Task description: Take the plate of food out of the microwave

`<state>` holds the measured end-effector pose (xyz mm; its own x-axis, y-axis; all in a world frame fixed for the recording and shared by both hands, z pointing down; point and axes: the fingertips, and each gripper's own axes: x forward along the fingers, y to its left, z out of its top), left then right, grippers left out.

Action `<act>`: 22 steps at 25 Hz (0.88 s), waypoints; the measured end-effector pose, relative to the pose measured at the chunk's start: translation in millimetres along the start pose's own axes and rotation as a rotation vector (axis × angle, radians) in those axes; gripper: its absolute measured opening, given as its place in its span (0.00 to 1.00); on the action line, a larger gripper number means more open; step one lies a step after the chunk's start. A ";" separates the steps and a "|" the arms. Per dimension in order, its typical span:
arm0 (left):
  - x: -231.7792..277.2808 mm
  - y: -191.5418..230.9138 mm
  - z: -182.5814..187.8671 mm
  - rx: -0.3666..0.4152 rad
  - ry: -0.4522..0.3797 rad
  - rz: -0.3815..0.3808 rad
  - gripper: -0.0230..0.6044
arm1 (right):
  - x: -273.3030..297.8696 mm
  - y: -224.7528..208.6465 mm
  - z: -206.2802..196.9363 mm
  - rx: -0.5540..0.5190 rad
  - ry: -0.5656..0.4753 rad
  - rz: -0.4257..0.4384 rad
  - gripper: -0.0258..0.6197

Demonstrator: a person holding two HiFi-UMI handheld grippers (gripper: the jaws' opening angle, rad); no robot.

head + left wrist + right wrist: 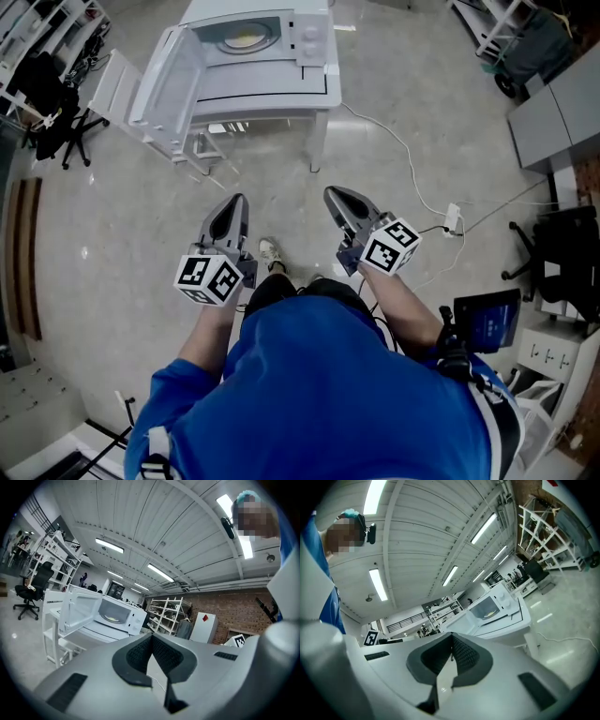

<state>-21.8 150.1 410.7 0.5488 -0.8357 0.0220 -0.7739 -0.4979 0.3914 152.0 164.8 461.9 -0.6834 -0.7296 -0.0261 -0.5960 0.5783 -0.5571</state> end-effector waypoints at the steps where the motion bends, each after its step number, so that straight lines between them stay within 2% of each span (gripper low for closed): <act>1: 5.4 4.4 1.7 -0.001 -0.002 0.001 0.05 | 6.1 -3.4 1.5 0.001 0.001 0.003 0.03; 14: 110.2 85.2 43.7 -0.013 0.005 -0.055 0.05 | 123.7 -61.2 35.5 -0.054 0.039 -0.046 0.03; 22: 153.7 143.1 61.5 -0.025 0.028 -0.081 0.05 | 203.2 -83.1 44.7 -0.078 0.065 -0.080 0.03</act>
<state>-67.7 -63.9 413.5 0.6179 -0.7861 0.0148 -0.7189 -0.5572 0.4155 81.6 -47.8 465.9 -0.6567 -0.7507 0.0716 -0.6790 0.5474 -0.4892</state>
